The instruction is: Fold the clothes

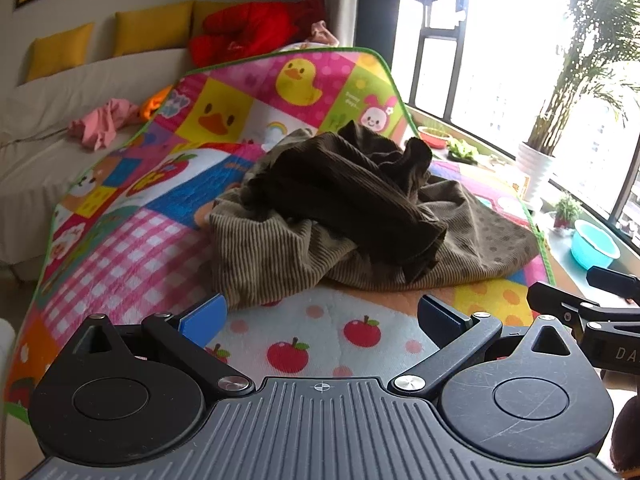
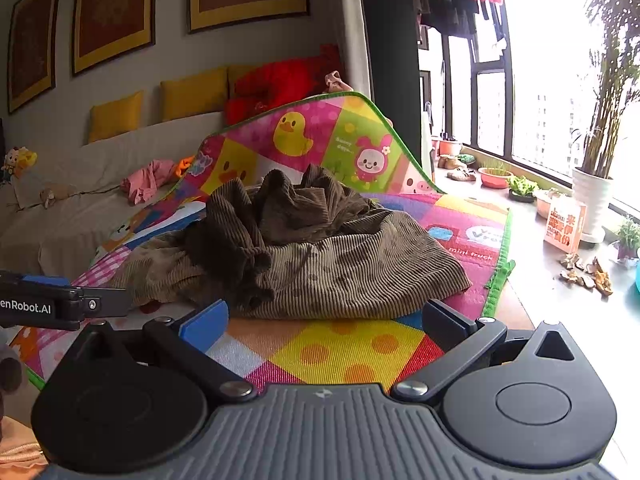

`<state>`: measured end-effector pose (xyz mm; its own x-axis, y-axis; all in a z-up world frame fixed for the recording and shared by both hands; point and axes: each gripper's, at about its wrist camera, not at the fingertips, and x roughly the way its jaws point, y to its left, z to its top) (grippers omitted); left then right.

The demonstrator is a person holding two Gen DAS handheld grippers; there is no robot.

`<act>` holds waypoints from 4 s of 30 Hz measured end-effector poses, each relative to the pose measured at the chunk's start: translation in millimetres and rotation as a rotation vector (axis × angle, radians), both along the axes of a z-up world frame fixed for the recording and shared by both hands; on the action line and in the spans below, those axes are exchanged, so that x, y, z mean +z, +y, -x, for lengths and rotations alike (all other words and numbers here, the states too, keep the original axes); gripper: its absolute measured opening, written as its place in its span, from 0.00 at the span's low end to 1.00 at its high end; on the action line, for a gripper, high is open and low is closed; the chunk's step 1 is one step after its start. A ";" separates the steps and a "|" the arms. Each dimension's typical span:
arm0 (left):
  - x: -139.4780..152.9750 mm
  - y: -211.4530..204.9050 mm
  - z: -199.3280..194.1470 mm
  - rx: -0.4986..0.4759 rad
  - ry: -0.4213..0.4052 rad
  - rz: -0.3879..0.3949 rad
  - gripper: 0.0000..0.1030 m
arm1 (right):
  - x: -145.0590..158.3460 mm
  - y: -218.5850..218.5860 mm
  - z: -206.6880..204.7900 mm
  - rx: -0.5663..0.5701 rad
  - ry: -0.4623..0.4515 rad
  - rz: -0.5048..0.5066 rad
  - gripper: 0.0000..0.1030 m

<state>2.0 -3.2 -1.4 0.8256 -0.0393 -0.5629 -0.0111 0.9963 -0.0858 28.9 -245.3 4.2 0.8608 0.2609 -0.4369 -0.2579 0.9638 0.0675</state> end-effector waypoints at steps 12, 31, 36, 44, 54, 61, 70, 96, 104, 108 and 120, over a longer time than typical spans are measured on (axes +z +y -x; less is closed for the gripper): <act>-0.7 -1.4 -0.4 0.003 0.000 0.000 1.00 | -1.6 -1.1 -1.3 -0.005 -0.005 -0.004 1.00; -2.3 -2.2 -1.2 0.001 0.013 -0.004 1.00 | -2.9 -0.9 -2.4 -0.003 0.003 0.000 1.00; -3.4 -1.4 -1.5 0.002 0.017 -0.003 1.00 | -4.3 -1.6 -3.2 -0.004 -0.001 -0.005 1.00; -4.2 -1.6 -1.3 0.003 0.017 -0.004 1.00 | -4.4 -0.9 -3.0 -0.003 0.028 0.027 1.00; -7.1 -0.8 -4.8 0.006 0.036 -0.002 1.00 | -6.0 -1.4 -5.7 0.003 0.034 0.024 1.00; -8.0 3.8 -21.8 -0.015 0.054 -0.012 1.00 | -7.4 -2.3 -18.0 0.020 0.050 0.040 1.00; -1.8 17.4 -107.0 -0.051 0.081 -0.022 1.00 | -24.5 -20.5 -106.5 -0.013 0.237 -0.126 1.00; -46.7 134.2 -225.8 -0.154 0.286 0.363 1.00 | -39.7 -15.1 -230.4 0.030 0.381 -0.100 0.96; -47.9 124.8 -232.6 -0.167 0.309 0.374 0.99 | -48.0 -19.6 -276.1 0.048 0.326 -0.074 0.69; -46.6 113.4 -227.6 -0.160 0.301 0.298 0.92 | -52.2 -21.9 -298.9 0.057 0.299 -0.060 0.69; -47.5 104.2 -169.9 -0.158 0.309 0.294 0.41 | -49.4 -10.7 -211.3 0.136 0.267 0.015 0.39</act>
